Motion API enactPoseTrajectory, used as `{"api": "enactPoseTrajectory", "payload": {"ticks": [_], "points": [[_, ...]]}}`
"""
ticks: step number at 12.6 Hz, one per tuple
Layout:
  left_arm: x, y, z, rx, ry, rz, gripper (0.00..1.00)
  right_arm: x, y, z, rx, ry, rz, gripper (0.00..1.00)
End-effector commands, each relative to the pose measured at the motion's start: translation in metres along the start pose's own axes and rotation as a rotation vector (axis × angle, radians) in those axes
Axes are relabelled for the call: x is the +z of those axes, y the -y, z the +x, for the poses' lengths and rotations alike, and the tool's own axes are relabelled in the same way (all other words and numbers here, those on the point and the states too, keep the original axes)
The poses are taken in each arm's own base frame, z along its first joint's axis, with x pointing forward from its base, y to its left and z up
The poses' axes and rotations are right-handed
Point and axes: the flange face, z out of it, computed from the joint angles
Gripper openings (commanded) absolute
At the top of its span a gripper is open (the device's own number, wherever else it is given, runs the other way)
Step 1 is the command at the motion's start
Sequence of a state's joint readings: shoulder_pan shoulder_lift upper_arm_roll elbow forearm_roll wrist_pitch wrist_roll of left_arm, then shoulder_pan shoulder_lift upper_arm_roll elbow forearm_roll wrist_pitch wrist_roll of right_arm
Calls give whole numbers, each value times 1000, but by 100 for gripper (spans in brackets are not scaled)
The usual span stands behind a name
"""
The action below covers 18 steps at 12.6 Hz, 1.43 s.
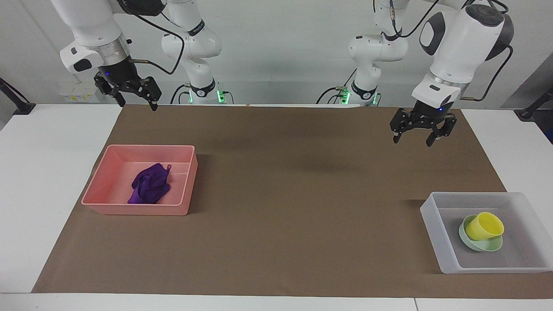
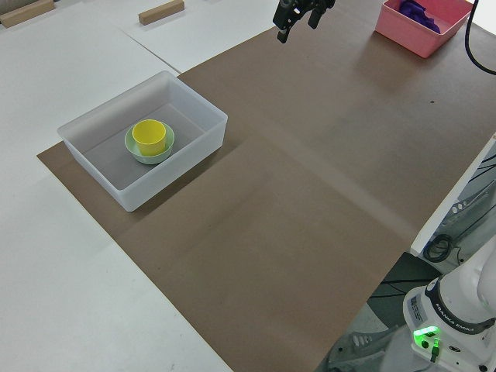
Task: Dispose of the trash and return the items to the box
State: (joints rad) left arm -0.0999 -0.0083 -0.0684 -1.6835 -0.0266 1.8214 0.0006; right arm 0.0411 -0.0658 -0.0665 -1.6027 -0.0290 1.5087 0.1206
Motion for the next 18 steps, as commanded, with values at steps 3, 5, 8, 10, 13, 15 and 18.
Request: {"api": "enactPoseTrajectory", "payload": {"ticks": [3, 5, 8, 10, 13, 15, 18], "points": [[-12, 8, 12, -16, 69, 14, 100, 2, 0, -6, 5, -13, 11, 100], [-8, 11, -7, -19, 91, 18, 100, 2, 0, -6, 5, -12, 10, 100], [-8, 24, -5, -48, 70, 21, 100, 4, 1, -5, 5, -4, 11, 100], [-8, 29, -6, -55, 73, 24, 100, 10, 4, -2, 11, 21, 36, 100], [-9, 33, -5, -51, 70, 25, 100, 11, 3, -1, 10, 19, 22, 100], [-11, 33, -5, -8, 72, 25, 100, 10, 4, -1, -3, 7, 3, 100], [-12, 35, -7, -4, 77, 37, 100, 10, 9, 0, -16, -7, -12, 100]]}}
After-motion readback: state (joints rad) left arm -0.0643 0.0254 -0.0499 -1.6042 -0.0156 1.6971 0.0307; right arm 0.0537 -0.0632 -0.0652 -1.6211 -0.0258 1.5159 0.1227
